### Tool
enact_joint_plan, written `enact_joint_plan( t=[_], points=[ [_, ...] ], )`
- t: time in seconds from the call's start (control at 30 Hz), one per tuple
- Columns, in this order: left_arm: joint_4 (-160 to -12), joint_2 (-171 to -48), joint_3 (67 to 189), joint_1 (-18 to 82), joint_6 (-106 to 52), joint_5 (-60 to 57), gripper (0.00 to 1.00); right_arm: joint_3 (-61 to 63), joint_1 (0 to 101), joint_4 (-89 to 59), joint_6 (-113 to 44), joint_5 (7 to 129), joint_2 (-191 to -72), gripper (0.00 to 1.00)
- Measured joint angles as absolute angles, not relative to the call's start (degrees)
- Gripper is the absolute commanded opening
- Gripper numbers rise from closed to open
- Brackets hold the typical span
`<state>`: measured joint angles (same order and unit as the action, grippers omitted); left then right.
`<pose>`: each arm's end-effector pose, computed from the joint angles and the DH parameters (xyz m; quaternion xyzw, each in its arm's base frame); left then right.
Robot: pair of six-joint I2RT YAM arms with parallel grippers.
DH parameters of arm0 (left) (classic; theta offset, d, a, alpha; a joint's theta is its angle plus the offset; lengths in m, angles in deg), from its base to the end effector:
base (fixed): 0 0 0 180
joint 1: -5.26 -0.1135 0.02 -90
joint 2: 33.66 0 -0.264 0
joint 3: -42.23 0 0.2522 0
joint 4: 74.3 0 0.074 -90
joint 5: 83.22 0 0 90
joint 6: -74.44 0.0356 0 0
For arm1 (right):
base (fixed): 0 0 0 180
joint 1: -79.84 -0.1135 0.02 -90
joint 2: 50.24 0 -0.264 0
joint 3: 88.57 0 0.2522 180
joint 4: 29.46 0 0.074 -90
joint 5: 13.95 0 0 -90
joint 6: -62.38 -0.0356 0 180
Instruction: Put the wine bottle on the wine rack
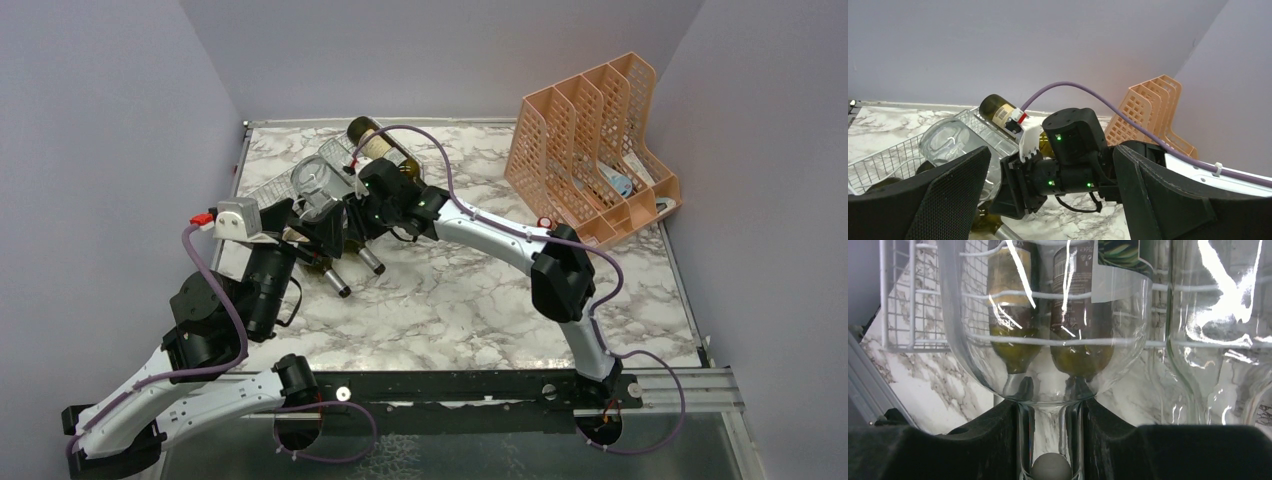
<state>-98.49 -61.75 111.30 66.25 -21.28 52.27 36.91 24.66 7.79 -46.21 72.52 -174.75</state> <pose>0.0572 -0.0509 0.4318 -0.0199 0.6312 -0.2145 0.7451 0.2894 0.4200 0.2705 -0.2931 0.8422 0.2930 0.3447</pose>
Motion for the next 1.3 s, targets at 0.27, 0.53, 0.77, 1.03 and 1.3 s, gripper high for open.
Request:
enact_joint_plan(
  t=[0.27,0.53,0.77,1.03,1.3],
  points=[
    [-98.5,-61.6,110.6,66.2,-20.8,52.3,0.99,45.7,24.7,9.5,-46.2,75.0,-181.5,0.09],
    [-98.5,-61.0,110.2,66.2,-20.8,52.3,0.99,48.1,24.4,10.8,-46.0,76.2,-183.2,0.4],
    [-98.5,-60.6,110.2,66.2,-20.8,52.3,0.99,48.6,24.2,8.8,-45.4,76.7,-183.2,0.57],
    [-98.5,-60.6,110.2,66.2,-20.9,52.3,0.99,49.2,24.1,4.5,-44.5,78.2,-183.1,0.82],
    [-99.2,-60.6,110.2,66.2,-21.4,52.3,0.99,46.5,24.2,2.1,-44.5,79.3,-178.8,1.0]
  ],
)
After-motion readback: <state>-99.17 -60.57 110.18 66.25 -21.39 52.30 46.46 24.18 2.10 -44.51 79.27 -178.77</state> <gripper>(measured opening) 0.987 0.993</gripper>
